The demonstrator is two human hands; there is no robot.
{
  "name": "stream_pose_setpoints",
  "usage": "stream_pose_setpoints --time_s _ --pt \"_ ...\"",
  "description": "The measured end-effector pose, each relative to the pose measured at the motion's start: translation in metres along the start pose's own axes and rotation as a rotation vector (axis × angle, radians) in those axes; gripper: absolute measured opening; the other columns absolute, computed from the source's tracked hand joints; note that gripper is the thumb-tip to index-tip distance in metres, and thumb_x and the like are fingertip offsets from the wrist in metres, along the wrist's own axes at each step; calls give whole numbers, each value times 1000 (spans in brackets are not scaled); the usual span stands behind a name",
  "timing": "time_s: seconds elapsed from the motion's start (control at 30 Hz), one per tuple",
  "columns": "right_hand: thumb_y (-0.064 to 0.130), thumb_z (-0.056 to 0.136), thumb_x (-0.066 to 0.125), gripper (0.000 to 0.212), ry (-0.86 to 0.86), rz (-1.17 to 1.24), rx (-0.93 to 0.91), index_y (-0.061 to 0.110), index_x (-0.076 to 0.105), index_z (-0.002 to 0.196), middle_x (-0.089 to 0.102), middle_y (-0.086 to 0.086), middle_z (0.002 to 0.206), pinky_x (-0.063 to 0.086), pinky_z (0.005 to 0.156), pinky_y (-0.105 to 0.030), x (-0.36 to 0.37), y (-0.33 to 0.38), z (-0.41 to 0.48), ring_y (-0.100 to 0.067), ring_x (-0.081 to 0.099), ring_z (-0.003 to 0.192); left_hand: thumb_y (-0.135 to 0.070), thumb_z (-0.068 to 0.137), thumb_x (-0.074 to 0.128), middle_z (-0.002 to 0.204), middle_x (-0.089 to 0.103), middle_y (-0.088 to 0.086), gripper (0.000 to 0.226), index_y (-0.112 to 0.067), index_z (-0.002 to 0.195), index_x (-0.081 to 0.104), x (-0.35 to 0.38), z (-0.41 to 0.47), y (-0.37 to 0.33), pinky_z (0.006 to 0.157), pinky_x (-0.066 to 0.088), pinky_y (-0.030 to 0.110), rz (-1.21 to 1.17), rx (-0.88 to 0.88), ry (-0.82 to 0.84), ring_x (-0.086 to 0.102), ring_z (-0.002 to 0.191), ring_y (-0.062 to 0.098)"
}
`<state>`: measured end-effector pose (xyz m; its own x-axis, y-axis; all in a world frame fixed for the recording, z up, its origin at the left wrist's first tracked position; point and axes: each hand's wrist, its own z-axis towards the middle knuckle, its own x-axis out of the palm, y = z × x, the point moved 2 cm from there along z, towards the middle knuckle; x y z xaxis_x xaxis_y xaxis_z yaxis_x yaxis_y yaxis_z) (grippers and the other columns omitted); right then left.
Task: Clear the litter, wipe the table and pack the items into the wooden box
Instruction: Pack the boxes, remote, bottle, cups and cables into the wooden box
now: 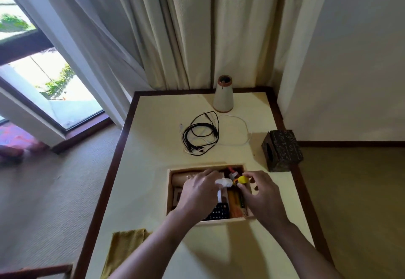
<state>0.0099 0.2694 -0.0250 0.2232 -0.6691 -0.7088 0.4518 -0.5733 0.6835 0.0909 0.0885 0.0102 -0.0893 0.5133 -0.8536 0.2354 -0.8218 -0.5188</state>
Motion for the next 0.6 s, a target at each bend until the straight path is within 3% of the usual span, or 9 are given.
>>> stream_pose_setpoints --time_s 0.17,0.4,0.6 --pt "40 92 71 25 23 63 21 20 71 106 69 10 94 54 71 -27 -9 4 5 -6 63 82 -23 100 57 123 68 -2 27 -22 126 62 5 22 -12 76 51 33 139 102 24 66 100 20" --pt "26 96 67 16 94 -152 -60 17 72 107 66 3 93 49 67 -28 1 -4 2 -16 60 84 -9 94 59 114 70 1 36 -24 126 67 11 42 -14 67 42 30 226 189 104 66 92 24" --pt "21 96 66 11 181 -212 -28 17 71 106 52 6 87 36 57 -21 4 -11 3 -15 52 76 -13 96 62 102 74 4 22 -19 116 69 16 50 -17 66 45 32 300 238 128 66 84 24"
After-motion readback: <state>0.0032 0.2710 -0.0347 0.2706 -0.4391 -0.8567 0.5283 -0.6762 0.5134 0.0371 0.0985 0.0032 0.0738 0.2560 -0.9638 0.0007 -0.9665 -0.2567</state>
